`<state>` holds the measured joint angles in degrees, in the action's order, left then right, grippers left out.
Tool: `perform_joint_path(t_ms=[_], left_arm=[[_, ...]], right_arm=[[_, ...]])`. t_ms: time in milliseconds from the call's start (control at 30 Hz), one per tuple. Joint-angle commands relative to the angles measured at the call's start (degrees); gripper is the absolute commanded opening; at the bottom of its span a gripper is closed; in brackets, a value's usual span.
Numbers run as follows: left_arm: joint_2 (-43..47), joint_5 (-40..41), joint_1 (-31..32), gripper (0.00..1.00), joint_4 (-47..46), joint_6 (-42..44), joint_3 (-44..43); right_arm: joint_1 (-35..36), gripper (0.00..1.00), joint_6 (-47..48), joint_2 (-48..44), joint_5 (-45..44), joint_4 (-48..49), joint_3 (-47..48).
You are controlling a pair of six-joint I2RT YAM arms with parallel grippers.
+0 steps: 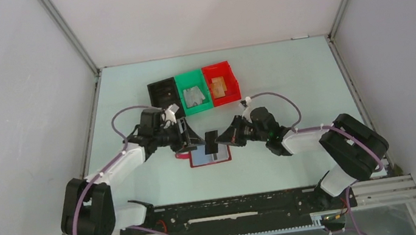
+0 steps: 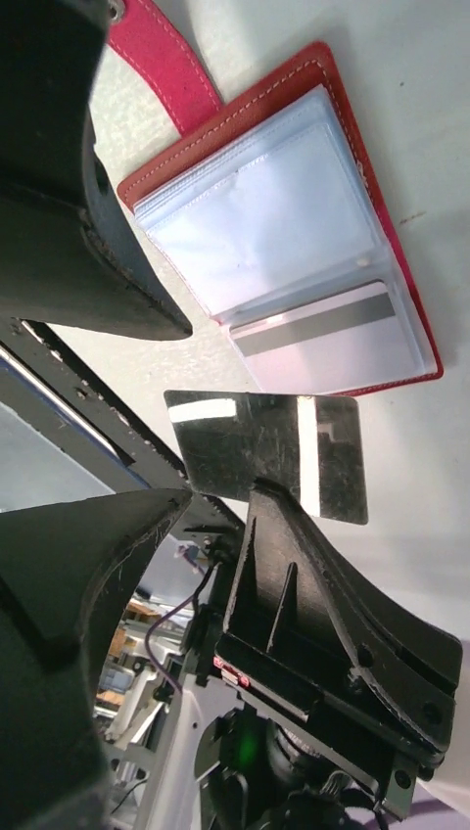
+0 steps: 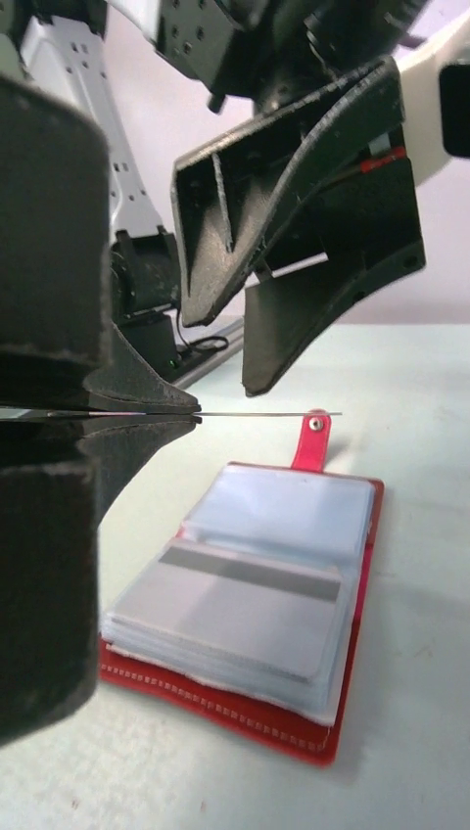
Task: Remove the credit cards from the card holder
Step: Remove the credit card from the card holder, then place the credit card in the storage box.
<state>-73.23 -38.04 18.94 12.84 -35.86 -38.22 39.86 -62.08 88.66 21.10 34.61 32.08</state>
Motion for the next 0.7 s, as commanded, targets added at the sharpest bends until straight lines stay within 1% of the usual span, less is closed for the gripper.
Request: perform_joint_path(t_ms=[0, 167, 333, 400, 467, 567, 600, 667], left_arm=[[1.57, -7.52, -1.67, 0.62, 0.15, 1.99, -1.31], [0.38, -9.72, -1.98, 0.59, -1.36, 0.48, -1.20], [1.39, -13.44, -1.91, 0.47, -6.60, -3.26, 0.15], [1.96, -14.72, -1.89, 0.40, -8.71, -4.88, 0.44], [2.21, -14.95, -1.97, 0.28, -9.56, -5.59, 0.51], [1.98, -14.26, -1.98, 0.05, -9.46, -5.95, 0.49], [1.89, -14.06, -1.95, 0.01, -9.36, -6.05, 0.43], [1.81, -13.11, -1.97, 0.00, -8.18, -5.83, -0.17]], right_arm=[[-0.27, 0.00, -1.43, -0.44, 5.65, 10.46, -0.87], [-0.14, 0.00, -4.32, 2.43, 8.32, 18.53, -1.11], [0.04, 0.00, -7.29, 5.65, 9.62, 24.47, -1.14], [0.13, 0.00, -7.79, 6.51, 9.69, 25.45, -1.14], [0.26, 0.00, -8.15, 7.14, 9.59, 26.11, -1.14], [0.23, 0.00, -8.32, 7.57, 9.67, 26.40, -1.14], [0.22, 0.00, -8.36, 7.58, 9.69, 26.34, -1.14], [0.16, 0.00, -8.32, 7.47, 9.68, 25.61, -1.14]])
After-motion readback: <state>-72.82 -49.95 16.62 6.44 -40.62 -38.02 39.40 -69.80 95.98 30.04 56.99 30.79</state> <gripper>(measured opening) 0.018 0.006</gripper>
